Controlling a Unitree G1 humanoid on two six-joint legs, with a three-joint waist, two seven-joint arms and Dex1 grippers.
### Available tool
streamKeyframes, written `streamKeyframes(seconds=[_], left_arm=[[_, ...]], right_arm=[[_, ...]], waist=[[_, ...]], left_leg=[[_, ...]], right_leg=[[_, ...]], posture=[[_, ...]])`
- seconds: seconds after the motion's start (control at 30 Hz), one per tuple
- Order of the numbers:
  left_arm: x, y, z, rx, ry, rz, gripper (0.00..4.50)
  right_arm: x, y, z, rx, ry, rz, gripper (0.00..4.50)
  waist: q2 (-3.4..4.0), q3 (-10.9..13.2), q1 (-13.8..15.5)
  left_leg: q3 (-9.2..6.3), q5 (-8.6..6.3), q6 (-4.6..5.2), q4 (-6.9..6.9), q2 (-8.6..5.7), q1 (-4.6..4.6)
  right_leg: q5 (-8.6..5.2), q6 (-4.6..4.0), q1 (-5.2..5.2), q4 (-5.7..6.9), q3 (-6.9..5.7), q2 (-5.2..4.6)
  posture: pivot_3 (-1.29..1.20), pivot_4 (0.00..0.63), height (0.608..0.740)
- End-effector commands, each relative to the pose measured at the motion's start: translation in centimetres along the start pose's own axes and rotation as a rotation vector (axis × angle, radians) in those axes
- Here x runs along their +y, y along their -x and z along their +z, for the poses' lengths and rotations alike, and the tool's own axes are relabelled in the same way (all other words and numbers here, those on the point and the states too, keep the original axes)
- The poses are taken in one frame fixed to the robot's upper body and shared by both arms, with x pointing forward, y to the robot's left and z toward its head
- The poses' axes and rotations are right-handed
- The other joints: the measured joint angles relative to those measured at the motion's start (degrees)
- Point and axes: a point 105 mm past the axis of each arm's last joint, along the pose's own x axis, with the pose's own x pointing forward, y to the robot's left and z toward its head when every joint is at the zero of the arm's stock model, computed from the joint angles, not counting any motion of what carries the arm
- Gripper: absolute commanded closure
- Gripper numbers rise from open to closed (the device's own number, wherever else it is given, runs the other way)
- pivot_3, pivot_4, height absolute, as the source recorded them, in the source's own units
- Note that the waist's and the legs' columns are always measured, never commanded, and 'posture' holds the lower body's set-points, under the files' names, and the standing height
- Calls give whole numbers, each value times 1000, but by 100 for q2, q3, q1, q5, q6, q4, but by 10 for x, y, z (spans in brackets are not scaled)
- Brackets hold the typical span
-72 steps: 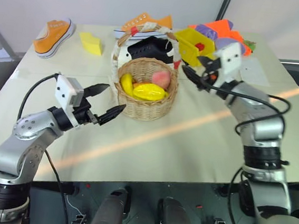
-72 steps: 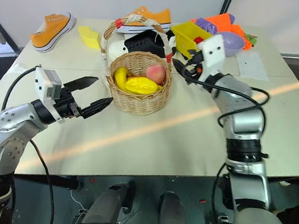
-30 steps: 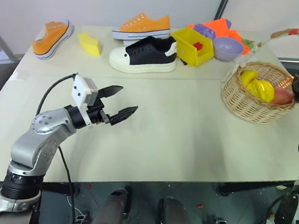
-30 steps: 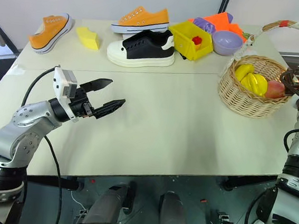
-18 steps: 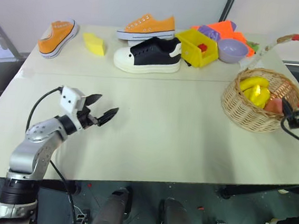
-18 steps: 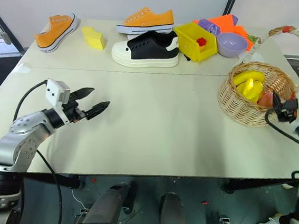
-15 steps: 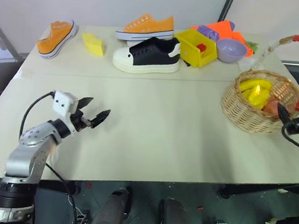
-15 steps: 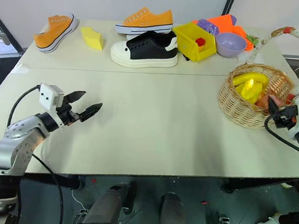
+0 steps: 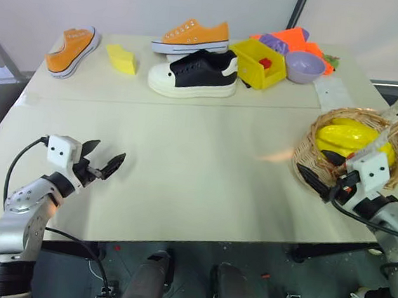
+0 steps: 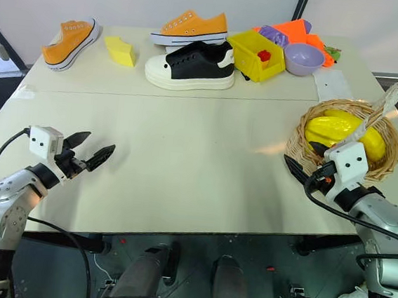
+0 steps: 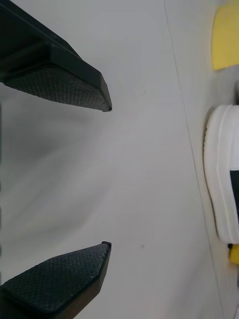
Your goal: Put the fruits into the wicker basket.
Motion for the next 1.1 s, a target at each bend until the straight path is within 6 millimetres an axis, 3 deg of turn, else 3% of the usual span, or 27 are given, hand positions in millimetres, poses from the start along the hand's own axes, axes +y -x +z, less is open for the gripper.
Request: streamKeyframes(seconds=[0.03, 0.2, 0.37, 0.53, 0.63, 0.77, 0.8, 0.93, 1.1], left_arm=[[0, 2, 15, -48, -33, 1, 0], [-4, -1, 15, -48, -34, -18, 0], [-7, -10, 20, -62, -35, -44, 0], [-13, -19, 22, -68, -31, -79, 0], [-16, -24, 22, -70, -30, -96, 0], [-19, -28, 24, -81, -26, -109, 0], [-20, -29, 24, -81, -26, -112, 0], [-23, -30, 24, -84, -26, -118, 0], [-30, -35, 26, -100, -16, -137, 0]], right_arm=[[0, -1, 10, -40, 1, 2, 983], [-12, 4, 15, -70, -6, -59, 983], [-37, 19, 32, -147, -20, -175, 983], [-34, 34, 40, -157, -62, -127, 983], [-36, 35, 41, -154, -70, -133, 1885], [-36, 37, 45, -162, -78, -145, 4016], [-37, 37, 46, -160, -69, -151, 4330], [-43, 36, 50, -168, -31, -182, 4366], [-73, 13, 64, -212, 24, -250, 4366]], waist=[[0, 0, 0], [0, 0, 7], [0, 0, 63], [0, 0, 139], [0, 0, 125], [1, 1, 123], [4, 0, 123], [3, 0, 127], [4, 2, 104]], left_leg=[[0, 0, 0, -1, 0, 0], [0, 0, 0, -4, 0, -4], [1, 0, 0, -2, -4, -4], [1, 0, 0, -2, -4, -4], [2, 0, 1, 0, -4, -5], [2, 0, 1, 1, -4, -4], [2, 0, 1, 1, -4, -5], [3, 1, 2, 1, -5, -9], [7, 1, 2, 8, -8, -7]], right_leg=[[0, 0, -1, 0, 0, 0], [0, 1, -2, 0, -1, 0], [0, 1, -1, 0, -2, -2], [0, 2, 1, -2, -3, -2], [0, 2, 3, -2, -3, -2], [1, 1, 3, -1, -3, -3], [0, 2, 1, -1, -3, -2], [1, 2, -1, -2, -4, -3], [1, 1, 2, -1, -3, -4]], posture=[[0, 150, 740], [0, 150, 740], [0, 150, 740], [0, 150, 740], [0, 150, 740], [0, 150, 740], [0, 150, 740], [0, 150, 740], [0, 150, 740]])
